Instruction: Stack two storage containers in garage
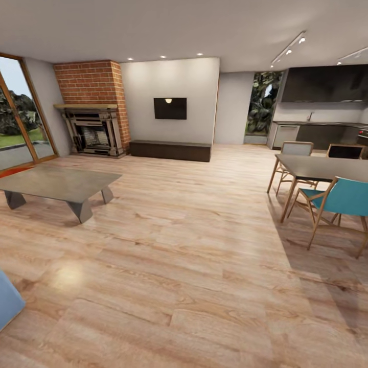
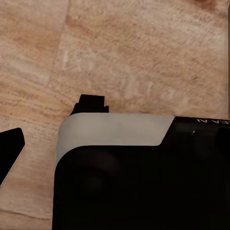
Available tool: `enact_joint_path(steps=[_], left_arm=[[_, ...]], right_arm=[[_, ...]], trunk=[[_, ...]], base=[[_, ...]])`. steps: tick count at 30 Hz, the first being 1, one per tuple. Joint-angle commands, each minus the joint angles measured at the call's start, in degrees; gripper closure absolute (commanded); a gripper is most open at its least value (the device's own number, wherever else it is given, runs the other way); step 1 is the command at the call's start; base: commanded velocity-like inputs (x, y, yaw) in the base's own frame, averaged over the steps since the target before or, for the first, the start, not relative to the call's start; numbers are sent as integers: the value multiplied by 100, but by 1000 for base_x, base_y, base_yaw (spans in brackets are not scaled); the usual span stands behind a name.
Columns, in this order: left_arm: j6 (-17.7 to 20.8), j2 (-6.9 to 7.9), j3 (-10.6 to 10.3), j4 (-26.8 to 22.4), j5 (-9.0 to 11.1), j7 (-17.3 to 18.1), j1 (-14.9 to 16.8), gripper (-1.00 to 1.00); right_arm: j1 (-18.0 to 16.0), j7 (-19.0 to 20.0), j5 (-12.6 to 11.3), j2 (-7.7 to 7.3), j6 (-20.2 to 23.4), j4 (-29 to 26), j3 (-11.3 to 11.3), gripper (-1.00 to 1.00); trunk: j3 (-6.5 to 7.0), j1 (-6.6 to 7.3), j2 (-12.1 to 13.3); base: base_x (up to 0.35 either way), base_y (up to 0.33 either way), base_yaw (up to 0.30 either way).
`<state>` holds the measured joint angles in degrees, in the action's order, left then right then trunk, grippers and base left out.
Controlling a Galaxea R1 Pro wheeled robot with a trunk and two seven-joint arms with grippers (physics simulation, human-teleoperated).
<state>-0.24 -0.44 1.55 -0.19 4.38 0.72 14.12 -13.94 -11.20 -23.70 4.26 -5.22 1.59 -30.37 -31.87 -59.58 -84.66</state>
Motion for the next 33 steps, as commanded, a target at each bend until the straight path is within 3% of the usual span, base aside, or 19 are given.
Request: enact_joint_path(steps=[1, 33], left_arm=[[-3, 0, 12, 1, 46, 7, 3, -100], [4, 0, 12, 1, 46, 7, 3, -100]], right_arm=[[-8, -5, -61, 7, -32, 17, -48, -100], [-5, -5, -94, 5, -23, 17, -46, -100]], trunk=[[-5, -3, -2], [-5, -3, -2]], base=[[323, 0, 0], [323, 0, 0]])
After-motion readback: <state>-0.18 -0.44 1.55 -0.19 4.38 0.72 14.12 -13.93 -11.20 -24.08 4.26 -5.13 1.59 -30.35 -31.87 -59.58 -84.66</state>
